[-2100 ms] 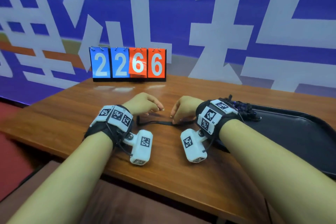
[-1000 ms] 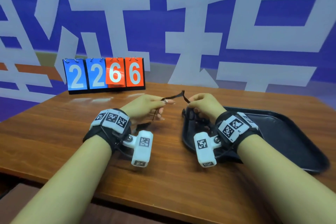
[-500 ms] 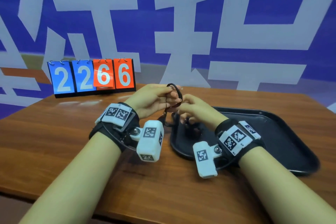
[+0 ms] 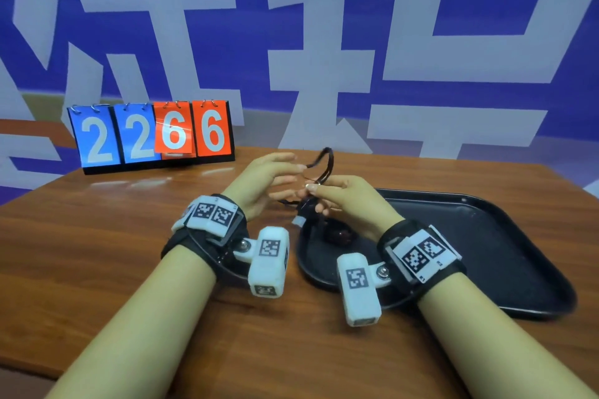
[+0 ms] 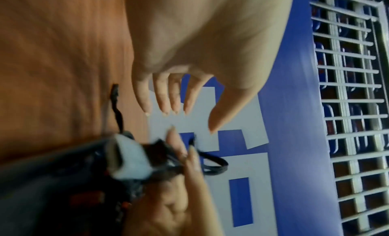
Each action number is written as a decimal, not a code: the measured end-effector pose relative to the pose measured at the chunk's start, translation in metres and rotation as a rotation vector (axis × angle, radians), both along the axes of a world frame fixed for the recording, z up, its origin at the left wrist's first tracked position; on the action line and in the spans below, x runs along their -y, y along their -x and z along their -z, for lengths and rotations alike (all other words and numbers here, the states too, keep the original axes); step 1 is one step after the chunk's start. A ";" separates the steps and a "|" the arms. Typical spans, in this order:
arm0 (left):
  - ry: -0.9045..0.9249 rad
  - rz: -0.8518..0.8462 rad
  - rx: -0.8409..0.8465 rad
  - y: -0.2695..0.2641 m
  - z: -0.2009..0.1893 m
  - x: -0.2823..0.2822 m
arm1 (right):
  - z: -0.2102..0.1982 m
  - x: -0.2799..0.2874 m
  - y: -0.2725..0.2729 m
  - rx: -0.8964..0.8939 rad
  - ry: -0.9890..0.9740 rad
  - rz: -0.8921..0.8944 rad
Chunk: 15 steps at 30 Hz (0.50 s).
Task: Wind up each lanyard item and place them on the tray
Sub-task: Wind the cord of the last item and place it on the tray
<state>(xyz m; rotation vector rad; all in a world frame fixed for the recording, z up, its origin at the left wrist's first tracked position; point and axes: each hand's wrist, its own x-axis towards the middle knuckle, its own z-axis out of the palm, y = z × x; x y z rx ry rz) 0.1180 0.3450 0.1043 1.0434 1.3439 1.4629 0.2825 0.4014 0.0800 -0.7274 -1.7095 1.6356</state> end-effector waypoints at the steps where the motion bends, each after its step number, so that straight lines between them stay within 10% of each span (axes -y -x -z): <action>1: 0.034 -0.023 -0.039 0.001 0.004 0.001 | 0.001 -0.002 -0.001 -0.043 0.049 0.015; 6: 0.195 0.331 -0.158 0.004 0.018 0.011 | 0.002 -0.004 -0.006 -0.190 0.175 0.063; 15: 0.115 0.376 -0.023 0.015 0.024 0.018 | 0.000 0.006 0.005 -0.186 0.107 0.147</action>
